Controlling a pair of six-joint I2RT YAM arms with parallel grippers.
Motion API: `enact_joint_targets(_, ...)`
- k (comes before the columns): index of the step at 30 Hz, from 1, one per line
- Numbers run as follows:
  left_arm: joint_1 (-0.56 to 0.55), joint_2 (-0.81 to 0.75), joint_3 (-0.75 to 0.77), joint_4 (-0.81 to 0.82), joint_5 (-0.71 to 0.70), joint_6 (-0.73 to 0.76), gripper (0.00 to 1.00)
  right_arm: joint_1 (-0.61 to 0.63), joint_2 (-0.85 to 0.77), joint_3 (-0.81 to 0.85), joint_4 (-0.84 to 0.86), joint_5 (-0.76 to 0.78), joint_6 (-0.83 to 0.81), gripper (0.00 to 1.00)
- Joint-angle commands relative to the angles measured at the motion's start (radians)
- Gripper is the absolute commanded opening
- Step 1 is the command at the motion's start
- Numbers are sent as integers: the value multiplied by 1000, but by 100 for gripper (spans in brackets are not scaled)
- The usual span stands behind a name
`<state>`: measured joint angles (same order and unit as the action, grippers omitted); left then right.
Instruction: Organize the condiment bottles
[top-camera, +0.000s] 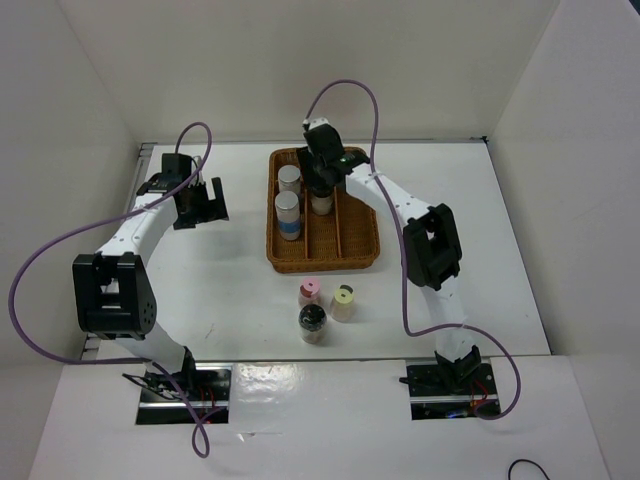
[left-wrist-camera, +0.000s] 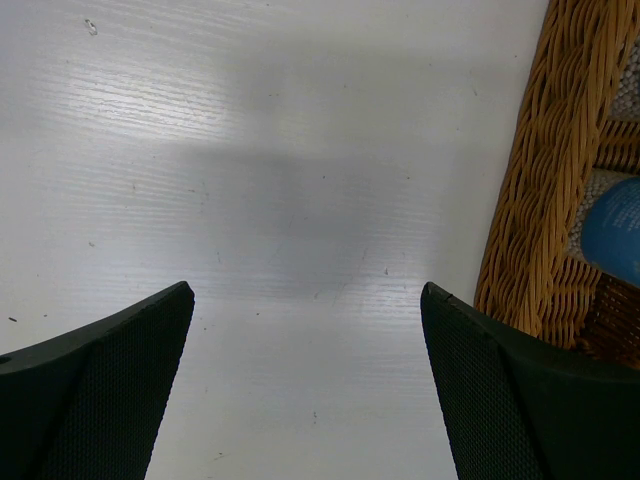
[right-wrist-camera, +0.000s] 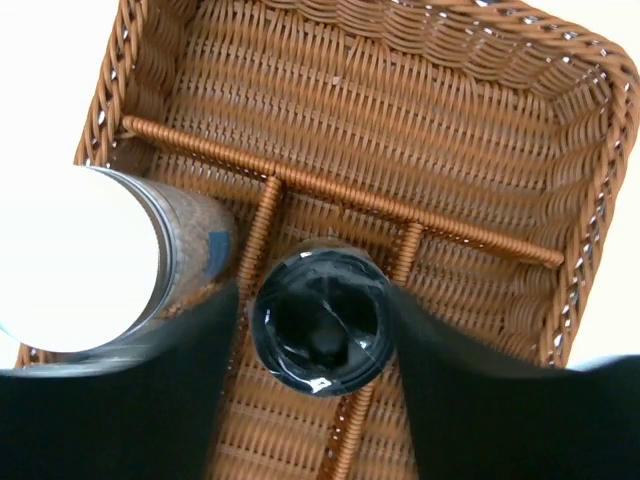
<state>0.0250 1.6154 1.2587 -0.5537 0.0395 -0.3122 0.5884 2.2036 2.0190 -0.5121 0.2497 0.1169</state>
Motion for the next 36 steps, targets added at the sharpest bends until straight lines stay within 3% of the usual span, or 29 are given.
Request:
enact_joint_targets(1, 6, -14, 34, 11, 20, 22, 100, 2, -42, -29, 46, 20, 21, 71)
enact_joint_targets(4, 6, -26, 24, 11, 30, 22, 100, 2, -102, -90, 46, 42, 44, 84)
enact_joint_targets(8, 6, -57, 15, 11, 30, 22, 100, 2, -229, -195, 46, 51, 73, 93)
enact_joint_targets(16, 6, -132, -56, 20, 85, 4, 100, 53, -628, -552, 103, -50, 87, 94)
enact_joint_targets(23, 6, -204, -119, 29, 141, -5, 100, 253, -801, -739, 38, -76, 150, 94)
enact_joint_targets(28, 6, -244, -150, 29, 142, -5, 100, 362, -897, -871, 12, -96, 265, 75)
enact_joint_targets(36, 6, -311, -191, 29, 161, -15, 100, 461, -947, -931, -26, -142, 368, 70)
